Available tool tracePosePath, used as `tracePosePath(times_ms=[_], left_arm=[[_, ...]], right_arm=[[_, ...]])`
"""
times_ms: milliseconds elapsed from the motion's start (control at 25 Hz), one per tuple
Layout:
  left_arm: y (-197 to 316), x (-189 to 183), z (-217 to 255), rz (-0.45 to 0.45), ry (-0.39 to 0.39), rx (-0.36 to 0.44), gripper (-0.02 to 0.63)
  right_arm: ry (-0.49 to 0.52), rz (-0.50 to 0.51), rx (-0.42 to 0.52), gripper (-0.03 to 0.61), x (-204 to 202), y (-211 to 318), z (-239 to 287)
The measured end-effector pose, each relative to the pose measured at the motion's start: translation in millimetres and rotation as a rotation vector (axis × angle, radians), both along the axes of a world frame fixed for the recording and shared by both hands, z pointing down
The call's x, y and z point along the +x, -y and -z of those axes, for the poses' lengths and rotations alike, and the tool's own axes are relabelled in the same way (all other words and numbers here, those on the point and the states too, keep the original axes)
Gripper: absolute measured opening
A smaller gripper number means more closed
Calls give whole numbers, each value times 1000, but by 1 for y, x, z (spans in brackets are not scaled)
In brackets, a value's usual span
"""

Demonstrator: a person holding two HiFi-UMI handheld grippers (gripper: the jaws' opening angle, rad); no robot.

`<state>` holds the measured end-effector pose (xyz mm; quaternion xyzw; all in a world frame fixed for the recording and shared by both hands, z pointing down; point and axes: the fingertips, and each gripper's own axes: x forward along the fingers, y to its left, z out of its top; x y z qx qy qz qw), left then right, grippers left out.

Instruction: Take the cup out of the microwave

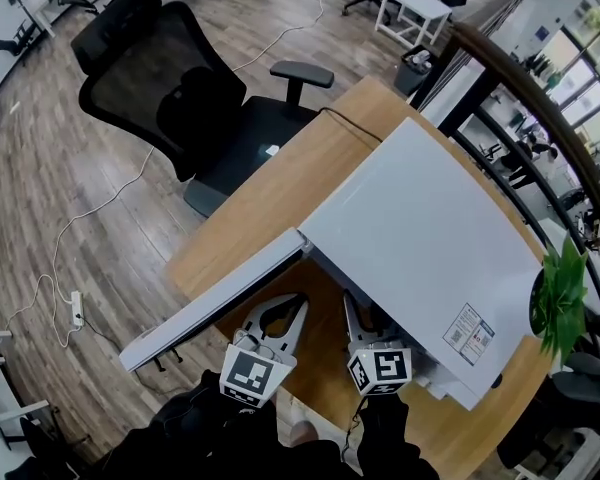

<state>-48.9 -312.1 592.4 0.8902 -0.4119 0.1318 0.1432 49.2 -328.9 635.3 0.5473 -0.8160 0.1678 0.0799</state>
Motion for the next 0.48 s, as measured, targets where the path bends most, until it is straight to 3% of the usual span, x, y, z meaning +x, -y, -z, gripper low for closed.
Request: tracePosePath(times_ms=[480], left_arm=[[9,-9,-5,13,-4,-8,31]], right_arm=[[-16,6,-12,181,-8,15,-1]])
